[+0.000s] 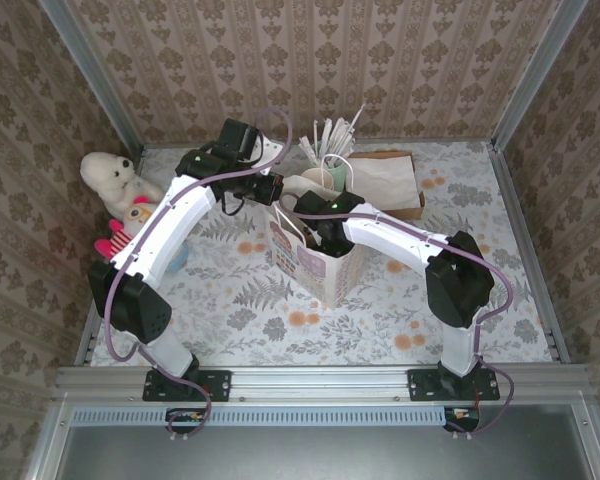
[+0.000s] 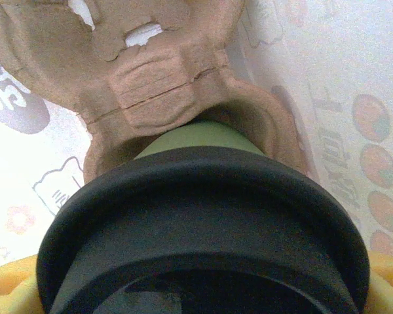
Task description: Pack the takeout coffee
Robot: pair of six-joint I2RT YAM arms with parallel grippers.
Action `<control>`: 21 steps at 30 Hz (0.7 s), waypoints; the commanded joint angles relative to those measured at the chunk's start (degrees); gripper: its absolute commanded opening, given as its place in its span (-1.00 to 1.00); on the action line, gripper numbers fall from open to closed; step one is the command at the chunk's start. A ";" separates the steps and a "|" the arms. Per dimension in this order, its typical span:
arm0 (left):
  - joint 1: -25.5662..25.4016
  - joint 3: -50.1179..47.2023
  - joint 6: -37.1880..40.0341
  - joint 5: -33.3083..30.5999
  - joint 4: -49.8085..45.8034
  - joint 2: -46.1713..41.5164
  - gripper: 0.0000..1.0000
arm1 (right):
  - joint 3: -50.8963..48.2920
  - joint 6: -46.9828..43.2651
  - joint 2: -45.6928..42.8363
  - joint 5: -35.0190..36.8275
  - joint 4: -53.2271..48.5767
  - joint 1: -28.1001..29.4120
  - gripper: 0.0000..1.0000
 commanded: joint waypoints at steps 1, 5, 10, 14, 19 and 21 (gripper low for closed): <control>-0.34 -0.80 -0.64 -0.33 -0.77 -1.31 -1.00 | -0.45 1.00 -1.10 0.98 -0.92 -0.21 0.17; -0.37 -0.73 -0.47 -0.86 -1.02 -1.61 -1.00 | 0.34 0.49 -2.31 1.61 -1.45 -0.26 0.32; -0.32 -0.88 -0.43 -1.14 -1.27 -2.01 -1.00 | 1.37 -0.04 -3.11 1.50 -1.96 -0.20 0.45; -0.28 -1.51 -0.21 -1.41 -1.07 -2.42 -1.00 | 2.54 -0.34 -3.18 1.79 -3.02 -0.20 0.58; -0.19 -1.34 0.05 -1.41 -1.16 -2.76 -1.00 | 3.02 -0.33 -3.86 1.77 -3.12 -0.19 0.66; -0.19 -1.55 0.04 -1.50 -1.25 -2.85 -1.00 | 3.01 -0.39 -4.17 1.65 -3.03 -0.18 0.67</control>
